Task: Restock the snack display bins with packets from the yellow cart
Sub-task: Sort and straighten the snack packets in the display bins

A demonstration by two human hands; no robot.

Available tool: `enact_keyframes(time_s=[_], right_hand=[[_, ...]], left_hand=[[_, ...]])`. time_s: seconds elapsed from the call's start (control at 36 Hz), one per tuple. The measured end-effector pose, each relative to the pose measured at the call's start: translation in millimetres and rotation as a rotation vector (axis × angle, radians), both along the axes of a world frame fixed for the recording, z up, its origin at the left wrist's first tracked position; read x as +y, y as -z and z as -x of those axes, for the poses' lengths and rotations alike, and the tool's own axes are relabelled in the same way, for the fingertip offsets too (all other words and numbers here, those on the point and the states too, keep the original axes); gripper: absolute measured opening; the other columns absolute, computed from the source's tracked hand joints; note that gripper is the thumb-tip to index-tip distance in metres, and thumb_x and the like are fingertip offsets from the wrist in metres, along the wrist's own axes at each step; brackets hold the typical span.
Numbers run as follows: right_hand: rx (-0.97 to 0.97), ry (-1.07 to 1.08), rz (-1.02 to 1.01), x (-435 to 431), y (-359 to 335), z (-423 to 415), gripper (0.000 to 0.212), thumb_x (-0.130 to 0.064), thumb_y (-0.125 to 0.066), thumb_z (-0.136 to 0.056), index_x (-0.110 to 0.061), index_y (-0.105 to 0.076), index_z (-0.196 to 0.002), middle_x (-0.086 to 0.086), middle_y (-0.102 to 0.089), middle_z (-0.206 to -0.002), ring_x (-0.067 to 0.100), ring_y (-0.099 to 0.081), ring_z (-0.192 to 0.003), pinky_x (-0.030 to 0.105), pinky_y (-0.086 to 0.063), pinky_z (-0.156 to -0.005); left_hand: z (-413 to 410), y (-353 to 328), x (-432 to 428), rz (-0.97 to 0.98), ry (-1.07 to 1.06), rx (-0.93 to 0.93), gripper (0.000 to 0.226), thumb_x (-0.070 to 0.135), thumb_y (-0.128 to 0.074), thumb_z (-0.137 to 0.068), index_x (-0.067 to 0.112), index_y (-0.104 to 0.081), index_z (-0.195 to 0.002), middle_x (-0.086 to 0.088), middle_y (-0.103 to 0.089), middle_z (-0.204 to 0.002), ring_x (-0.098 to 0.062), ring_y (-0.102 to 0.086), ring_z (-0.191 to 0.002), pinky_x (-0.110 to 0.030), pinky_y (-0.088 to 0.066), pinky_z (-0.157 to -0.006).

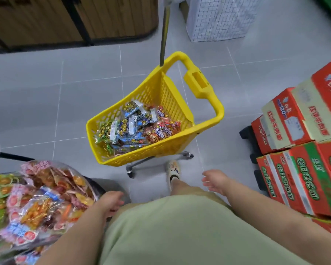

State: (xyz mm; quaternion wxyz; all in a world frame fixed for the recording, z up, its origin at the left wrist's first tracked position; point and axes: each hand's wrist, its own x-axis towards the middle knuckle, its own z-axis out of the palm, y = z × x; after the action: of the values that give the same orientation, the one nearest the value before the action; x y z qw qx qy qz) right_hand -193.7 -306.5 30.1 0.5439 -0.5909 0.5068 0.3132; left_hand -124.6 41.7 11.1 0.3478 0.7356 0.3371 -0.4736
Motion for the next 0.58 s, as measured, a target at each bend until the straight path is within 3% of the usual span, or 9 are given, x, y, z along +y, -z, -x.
enact_keyframes(time_s=[0.11,0.22,0.28,0.39,0.5,0.58], right_hand=[[0.028,-0.097,0.024,-10.8,3.2,-50.3,0.006,-0.011,-0.047,-0.096,-0.008,-0.048,-0.101,0.005,-0.051,-0.074,0.016,-0.048,-0.061,0.026,-0.038,-0.057],[-0.040,-0.099,0.024,-22.1,-7.7,-116.8,0.012,-0.015,-0.047,-0.095,-0.014,-0.048,-0.083,0.003,-0.048,-0.066,0.013,-0.043,-0.055,0.022,-0.030,-0.052],[-0.033,-0.111,0.034,-23.1,-10.7,-146.3,0.017,-0.017,-0.047,-0.093,-0.015,-0.048,-0.077,0.003,-0.048,-0.065,0.013,-0.044,-0.055,0.022,-0.031,-0.053],[0.159,-0.087,-0.006,-24.9,-10.0,-173.8,0.025,-0.020,-0.043,-0.091,-0.013,-0.045,-0.067,0.006,-0.046,-0.065,0.018,-0.047,-0.057,0.022,-0.032,-0.056],[0.237,-0.045,-0.081,-19.6,-12.8,-184.0,0.029,-0.024,-0.042,-0.094,-0.013,-0.044,-0.067,0.007,-0.044,-0.066,0.017,-0.048,-0.059,0.023,-0.034,-0.057],[0.241,-0.062,-0.109,-9.9,-14.6,-194.8,0.026,-0.027,-0.046,-0.096,-0.008,-0.054,-0.080,0.007,-0.059,-0.077,0.017,-0.058,-0.068,0.024,-0.041,-0.059]], left_hand=[[-34.0,6.1,-9.6,0.004,-0.066,0.001,0.018,0.020,-0.045,-0.098,0.007,-0.056,-0.102,-0.012,-0.057,-0.085,-0.018,-0.038,-0.051,-0.019,-0.029,-0.047],[-76.6,4.0,-33.1,0.051,-0.174,-0.074,0.020,0.021,-0.045,-0.099,0.007,-0.055,-0.110,-0.010,-0.059,-0.085,-0.021,-0.052,-0.064,-0.027,-0.042,-0.058],[-98.2,1.4,-44.6,0.048,-0.187,-0.098,0.017,0.019,-0.044,-0.099,0.008,-0.054,-0.107,-0.011,-0.058,-0.083,-0.021,-0.052,-0.064,-0.027,-0.042,-0.059],[-134.5,-1.6,-62.1,0.082,-0.188,-0.101,0.017,0.016,-0.039,-0.099,0.017,-0.051,-0.087,-0.006,-0.048,-0.070,-0.015,-0.042,-0.056,-0.019,-0.036,-0.046],[-158.8,6.3,-62.6,0.065,-0.212,-0.126,0.019,0.023,-0.045,-0.099,0.007,-0.056,-0.103,-0.008,-0.058,-0.084,-0.018,-0.052,-0.067,-0.028,-0.041,-0.062],[-173.4,14.7,-55.7,0.081,-0.196,-0.080,0.026,0.025,-0.046,-0.100,0.007,-0.055,-0.116,-0.008,-0.060,-0.090,-0.021,-0.055,-0.074,-0.032,-0.043,-0.074]])
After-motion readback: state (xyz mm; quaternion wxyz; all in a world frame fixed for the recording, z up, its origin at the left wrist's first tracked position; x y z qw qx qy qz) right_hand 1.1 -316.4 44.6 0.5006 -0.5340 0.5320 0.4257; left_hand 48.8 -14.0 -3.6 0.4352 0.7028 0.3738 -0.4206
